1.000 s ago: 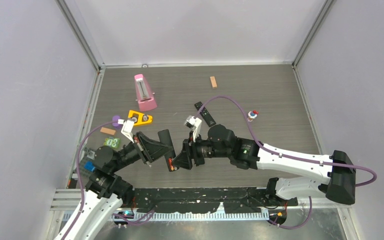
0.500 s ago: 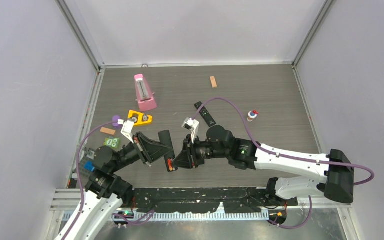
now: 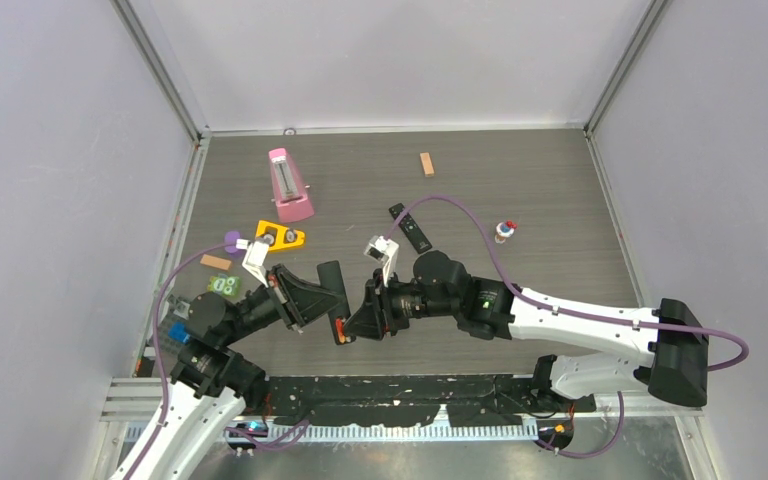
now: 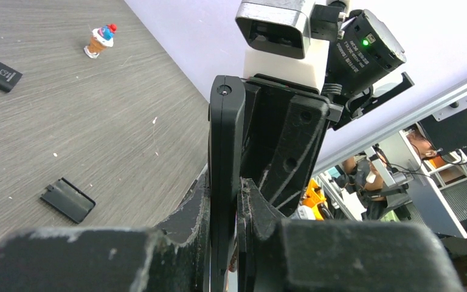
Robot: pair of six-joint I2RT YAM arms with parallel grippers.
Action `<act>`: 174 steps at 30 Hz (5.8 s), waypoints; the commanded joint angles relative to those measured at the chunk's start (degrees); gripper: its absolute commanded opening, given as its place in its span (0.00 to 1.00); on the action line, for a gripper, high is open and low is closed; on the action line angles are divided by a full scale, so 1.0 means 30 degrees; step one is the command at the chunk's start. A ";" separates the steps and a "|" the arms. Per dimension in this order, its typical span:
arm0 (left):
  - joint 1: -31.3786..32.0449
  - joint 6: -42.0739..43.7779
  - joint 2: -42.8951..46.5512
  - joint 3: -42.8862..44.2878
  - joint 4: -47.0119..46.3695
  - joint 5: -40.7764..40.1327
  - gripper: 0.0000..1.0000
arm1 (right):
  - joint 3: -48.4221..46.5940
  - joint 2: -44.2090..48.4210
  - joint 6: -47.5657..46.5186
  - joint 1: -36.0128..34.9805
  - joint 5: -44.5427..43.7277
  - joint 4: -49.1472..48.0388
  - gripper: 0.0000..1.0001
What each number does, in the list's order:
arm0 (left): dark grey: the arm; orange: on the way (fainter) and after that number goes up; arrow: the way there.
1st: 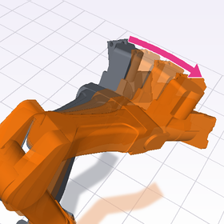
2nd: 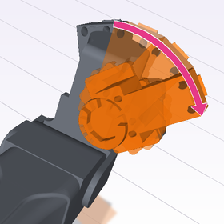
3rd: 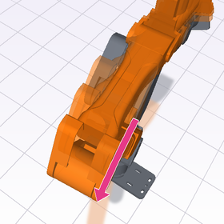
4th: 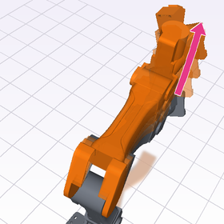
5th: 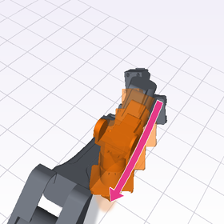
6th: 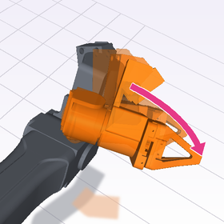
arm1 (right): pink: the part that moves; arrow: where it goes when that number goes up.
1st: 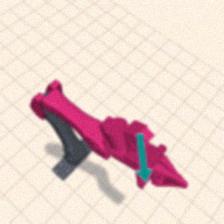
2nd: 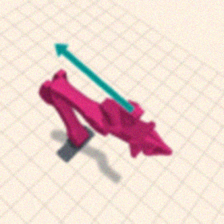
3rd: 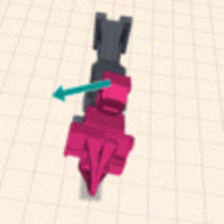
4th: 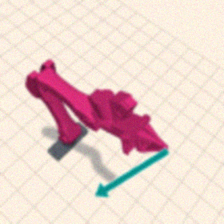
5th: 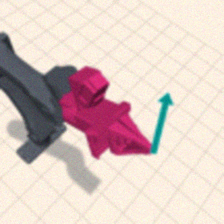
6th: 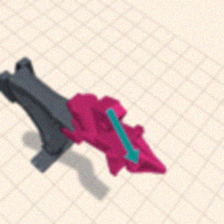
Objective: Load the batteries into the remote control
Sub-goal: Load the battery into the remote control, then pick up the battery cover at the center of the board, then place the remote control at the center of the board.
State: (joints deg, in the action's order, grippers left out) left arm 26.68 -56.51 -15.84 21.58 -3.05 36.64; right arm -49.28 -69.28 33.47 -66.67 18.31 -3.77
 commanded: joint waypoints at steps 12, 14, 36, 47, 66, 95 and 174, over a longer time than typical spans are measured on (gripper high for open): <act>0.0073 -0.0992 -0.0362 0.0599 -0.0874 -0.0032 0.00 | 0.1547 -0.0473 0.2455 -0.0016 0.0789 -0.4792 0.67; 0.0073 -0.1114 -0.0299 0.0576 -0.0946 0.0052 0.00 | 0.1690 -0.0867 0.3314 -0.0038 0.0978 -0.5941 0.63; 0.0073 -0.1774 0.0293 0.0382 -0.0837 0.0613 0.47 | 0.2537 -0.1197 0.4719 0.0011 0.4202 -0.7970 0.09; 0.0043 -0.2735 -0.0656 -0.0241 -0.2432 0.2155 0.00 | 0.1065 -0.0607 0.3429 -0.0011 0.4983 -0.4215 0.11; -0.0773 0.0991 0.0506 0.1594 1.0482 -1.0946 0.00 | 0.1894 0.2412 0.2581 0.0007 -0.9687 0.6519 0.71; -0.0777 0.0661 0.1793 0.1377 1.1448 -1.2413 0.00 | -0.4841 -1.1386 0.1829 -0.0527 -1.3804 1.1594 0.12; 0.3765 -0.5712 -1.5758 -0.6241 -0.8391 -1.8330 0.70 | 0.1091 0.2143 0.2944 0.1715 -0.5007 0.5061 0.05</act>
State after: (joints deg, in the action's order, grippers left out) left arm 37.78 -70.52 -69.41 2.66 -44.12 -12.78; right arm -46.15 -64.95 41.36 -61.76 3.29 12.32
